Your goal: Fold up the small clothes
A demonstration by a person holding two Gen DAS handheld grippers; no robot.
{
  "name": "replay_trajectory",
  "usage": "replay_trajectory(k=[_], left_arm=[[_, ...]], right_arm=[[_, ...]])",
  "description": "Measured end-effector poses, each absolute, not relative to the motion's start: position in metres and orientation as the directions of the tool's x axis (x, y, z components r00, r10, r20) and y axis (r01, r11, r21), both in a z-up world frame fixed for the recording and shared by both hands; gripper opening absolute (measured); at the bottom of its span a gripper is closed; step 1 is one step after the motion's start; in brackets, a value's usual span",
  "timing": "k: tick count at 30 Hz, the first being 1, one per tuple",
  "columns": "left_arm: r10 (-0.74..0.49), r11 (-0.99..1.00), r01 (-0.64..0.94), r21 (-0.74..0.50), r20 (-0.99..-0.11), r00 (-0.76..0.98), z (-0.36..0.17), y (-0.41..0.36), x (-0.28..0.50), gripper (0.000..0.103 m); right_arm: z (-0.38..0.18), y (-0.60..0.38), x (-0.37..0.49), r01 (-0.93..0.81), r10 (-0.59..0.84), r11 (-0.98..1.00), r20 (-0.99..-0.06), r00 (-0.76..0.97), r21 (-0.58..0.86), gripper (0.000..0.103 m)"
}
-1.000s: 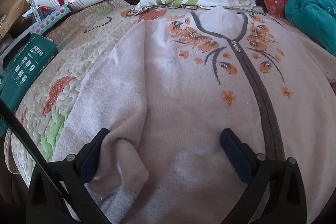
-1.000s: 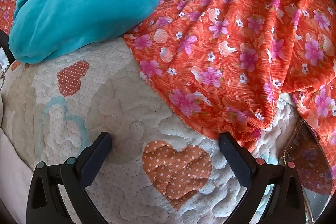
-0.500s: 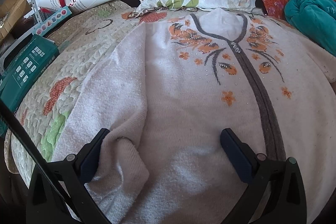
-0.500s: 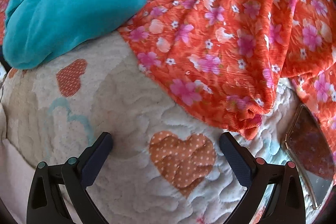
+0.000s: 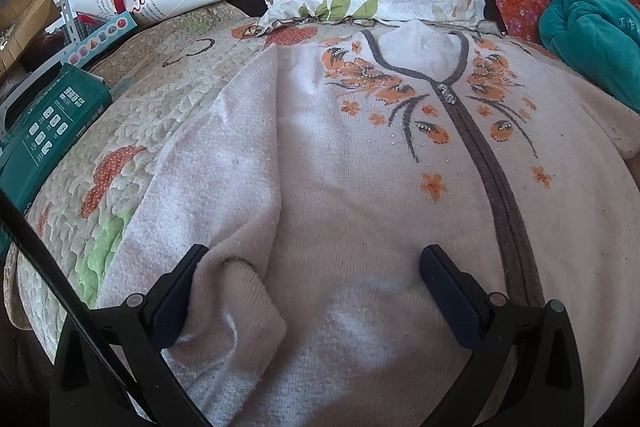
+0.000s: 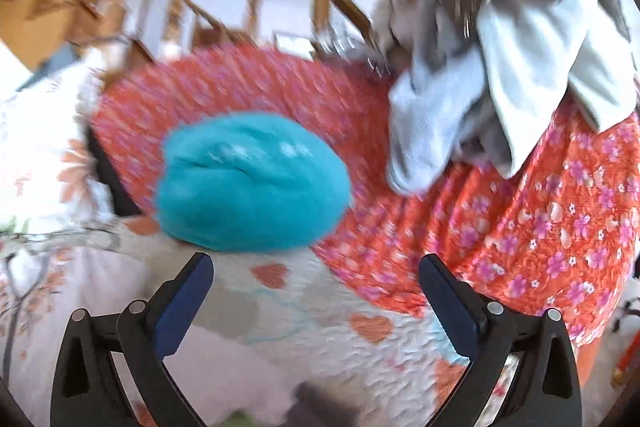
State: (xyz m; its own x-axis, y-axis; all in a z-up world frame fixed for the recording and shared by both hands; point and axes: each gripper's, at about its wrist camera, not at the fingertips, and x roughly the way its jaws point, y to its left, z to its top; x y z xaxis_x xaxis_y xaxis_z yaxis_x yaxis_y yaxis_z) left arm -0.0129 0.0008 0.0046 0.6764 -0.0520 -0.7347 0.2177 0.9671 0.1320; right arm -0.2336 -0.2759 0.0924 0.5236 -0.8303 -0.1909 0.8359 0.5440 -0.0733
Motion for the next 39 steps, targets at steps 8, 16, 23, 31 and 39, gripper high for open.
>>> replay_trajectory(k=[8,16,23,31,39], left_arm=[[-0.054,0.967,0.218,0.130,-0.733,0.679,0.005,0.001,-0.013,0.103],[-0.051,0.967,0.216,0.134,-0.730,0.682,0.006,0.002,-0.015,0.103],[-0.051,0.967,0.217,0.136,-0.728,0.684,0.006,0.003,-0.015,0.103],[-0.052,0.967,0.216,0.136,-0.726,0.686,0.006,0.005,-0.016,0.103],[-0.053,0.967,0.217,0.134,-0.726,0.686,0.006,0.006,-0.016,0.103]], right_arm=[[0.043,-0.235,-0.172,0.572,-0.569,0.802,-0.513,0.642,-0.174,0.103],[-0.016,-0.209,-0.147,0.372,-0.356,0.917,-0.710,0.608,-0.141,0.103],[-0.028,-0.215,-0.142,0.364,-0.305,0.927,-0.743,0.596,-0.089,0.103],[-0.032,-0.223,-0.140,0.368,-0.258,0.929,-0.757,0.601,-0.024,0.103],[-0.032,-0.224,-0.139,0.363,-0.240,0.932,-0.758,0.607,-0.005,0.103]])
